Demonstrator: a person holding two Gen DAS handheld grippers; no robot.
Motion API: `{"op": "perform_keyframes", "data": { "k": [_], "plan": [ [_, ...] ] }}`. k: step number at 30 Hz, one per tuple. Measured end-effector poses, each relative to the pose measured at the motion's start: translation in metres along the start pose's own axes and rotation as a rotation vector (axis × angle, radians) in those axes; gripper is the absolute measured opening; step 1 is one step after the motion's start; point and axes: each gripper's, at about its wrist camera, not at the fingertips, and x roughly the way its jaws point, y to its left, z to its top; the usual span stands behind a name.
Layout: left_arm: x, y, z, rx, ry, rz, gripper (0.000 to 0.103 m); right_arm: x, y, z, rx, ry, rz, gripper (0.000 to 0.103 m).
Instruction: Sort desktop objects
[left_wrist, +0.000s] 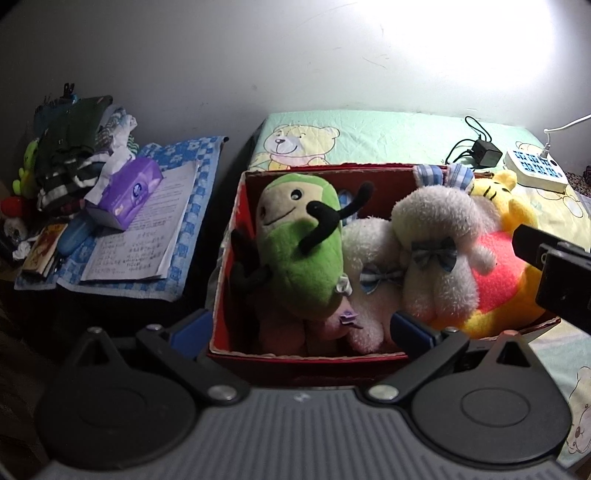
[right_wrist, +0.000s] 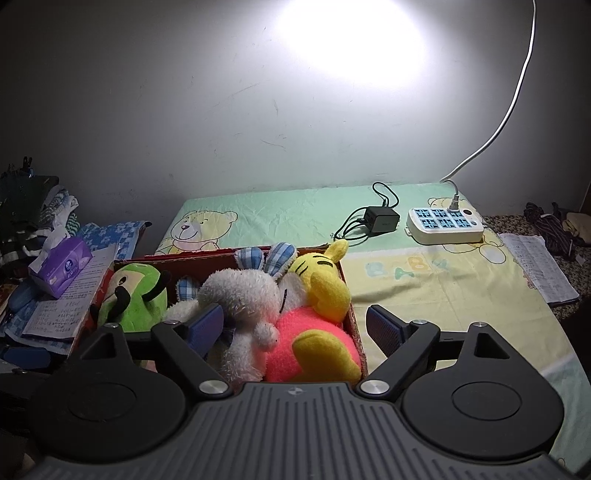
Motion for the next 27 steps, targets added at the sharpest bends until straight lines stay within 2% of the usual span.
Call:
{"op": "perform_keyframes", "data": {
  "k": [4,16,27],
  "plan": [
    [0.003,0.001,-0.001,-0.001,0.012,-0.021,0.102,0.004,0.004,0.000,0.007,0.028,-0.012,0.087],
    [0.014,0.000,-0.002,0.004,0.044,-0.022,0.102,0.009,0.010,-0.004,-0.029,0.061,0.000,0.087],
    [0.021,-0.002,-0.006,0.009,0.074,-0.007,0.102,0.017,0.006,-0.007,-0.005,0.105,-0.005,0.087]
  ]
}}
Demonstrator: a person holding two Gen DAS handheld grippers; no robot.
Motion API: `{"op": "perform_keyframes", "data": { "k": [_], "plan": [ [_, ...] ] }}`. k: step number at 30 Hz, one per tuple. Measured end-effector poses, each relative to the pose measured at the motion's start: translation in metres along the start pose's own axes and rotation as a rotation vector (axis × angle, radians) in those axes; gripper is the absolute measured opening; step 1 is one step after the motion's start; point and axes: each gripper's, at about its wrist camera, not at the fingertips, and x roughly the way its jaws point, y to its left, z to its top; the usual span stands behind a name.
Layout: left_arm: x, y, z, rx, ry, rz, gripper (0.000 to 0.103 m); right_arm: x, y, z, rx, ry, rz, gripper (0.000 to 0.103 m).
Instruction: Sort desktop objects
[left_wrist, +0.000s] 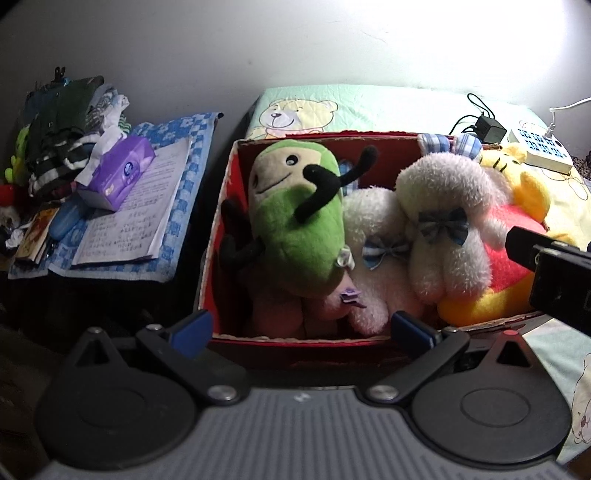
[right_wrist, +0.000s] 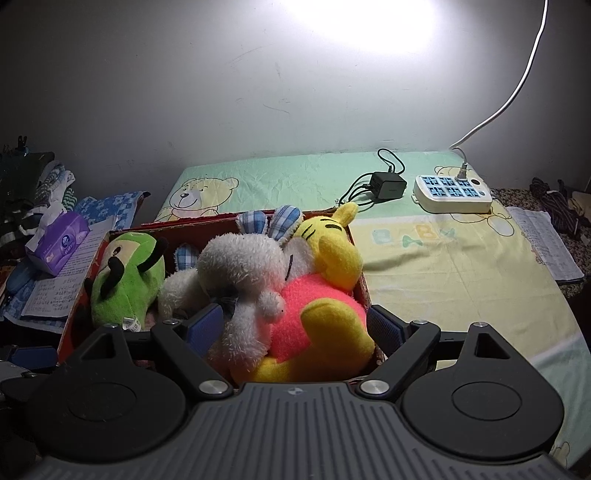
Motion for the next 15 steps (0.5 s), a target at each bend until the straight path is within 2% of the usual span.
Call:
{"op": "perform_keyframes", "data": {
  "k": [15],
  "plan": [
    [-0.0008,-0.0010,0.0087,0.018,-0.003,0.025,0.102,0.0070,0.0041,0.0037,-0.010,0.029,-0.004,0.087]
  ]
}}
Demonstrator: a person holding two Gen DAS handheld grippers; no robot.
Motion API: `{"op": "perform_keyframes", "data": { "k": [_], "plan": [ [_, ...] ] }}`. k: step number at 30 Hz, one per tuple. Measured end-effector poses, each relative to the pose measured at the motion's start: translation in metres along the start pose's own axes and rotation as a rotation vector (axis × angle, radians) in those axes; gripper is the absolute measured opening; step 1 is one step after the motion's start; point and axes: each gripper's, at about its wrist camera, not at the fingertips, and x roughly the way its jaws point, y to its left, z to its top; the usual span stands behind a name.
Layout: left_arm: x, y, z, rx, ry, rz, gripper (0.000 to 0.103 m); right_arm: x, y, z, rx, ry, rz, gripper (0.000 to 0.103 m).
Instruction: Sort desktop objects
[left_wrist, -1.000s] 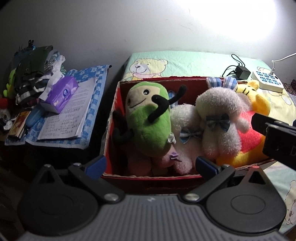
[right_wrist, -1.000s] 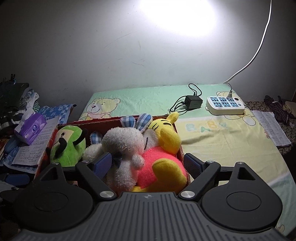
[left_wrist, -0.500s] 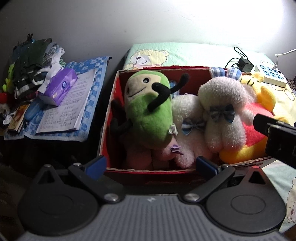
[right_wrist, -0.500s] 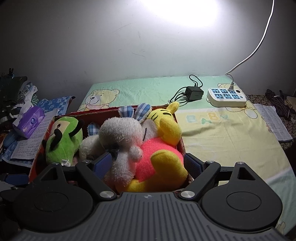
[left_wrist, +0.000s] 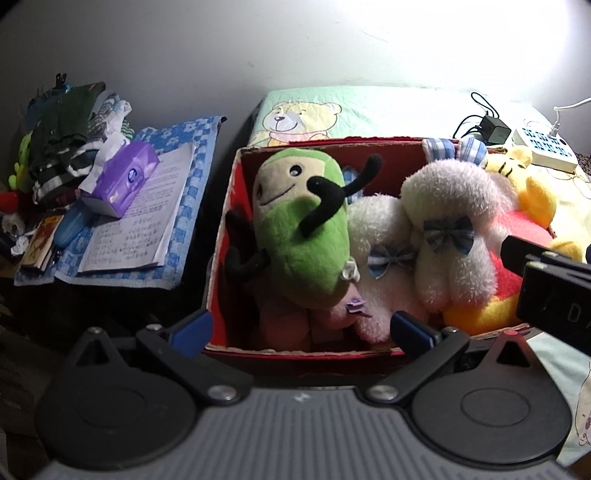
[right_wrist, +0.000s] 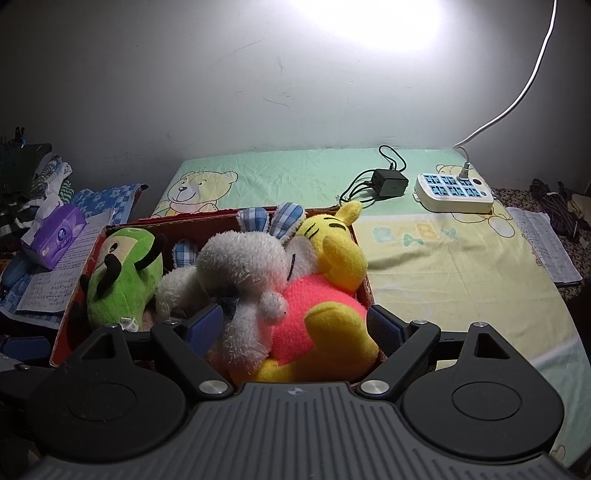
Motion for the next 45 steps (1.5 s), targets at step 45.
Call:
{"op": "perform_keyframes", "data": {
  "k": [45],
  "plan": [
    [0.013,-0.003,0.009,-0.010,0.008,-0.041,0.102,0.019,0.003,0.006,0.006,0.071,0.009,0.094]
  ]
}}
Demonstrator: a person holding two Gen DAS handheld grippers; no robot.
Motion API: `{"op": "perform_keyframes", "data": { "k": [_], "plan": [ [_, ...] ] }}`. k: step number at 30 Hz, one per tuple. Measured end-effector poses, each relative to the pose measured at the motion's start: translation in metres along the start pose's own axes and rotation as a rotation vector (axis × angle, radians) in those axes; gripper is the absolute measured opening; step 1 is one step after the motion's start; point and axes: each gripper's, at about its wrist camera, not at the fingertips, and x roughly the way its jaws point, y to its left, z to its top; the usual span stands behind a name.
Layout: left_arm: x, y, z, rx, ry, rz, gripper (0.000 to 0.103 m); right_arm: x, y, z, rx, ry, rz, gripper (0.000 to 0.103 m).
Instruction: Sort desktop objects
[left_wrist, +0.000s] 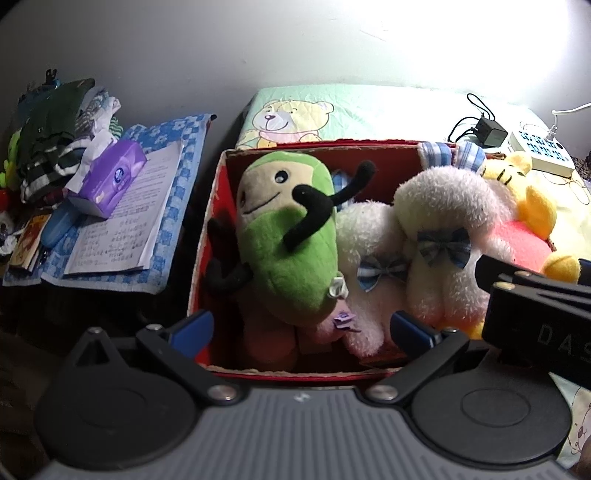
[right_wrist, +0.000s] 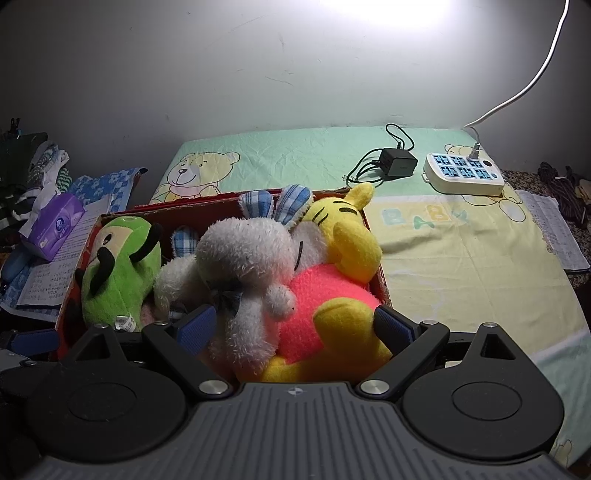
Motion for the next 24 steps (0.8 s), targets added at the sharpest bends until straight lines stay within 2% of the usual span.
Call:
{"op": "perform_keyframes", "data": {
  "k": [5,24],
  "plan": [
    [-0.0001,0.0009,-0.0023,0.000,-0.013,-0.027,0.102,-0.0007,0.0022,-0.0010,-0.007,-0.003,-0.009,0.094],
    [0.0030,0.0061,-0.0051,-0.003,-0.009,-0.030,0.102,-0.0013,0.0062,-0.0033,-0.021,-0.002,-0.032,0.094]
  ]
}}
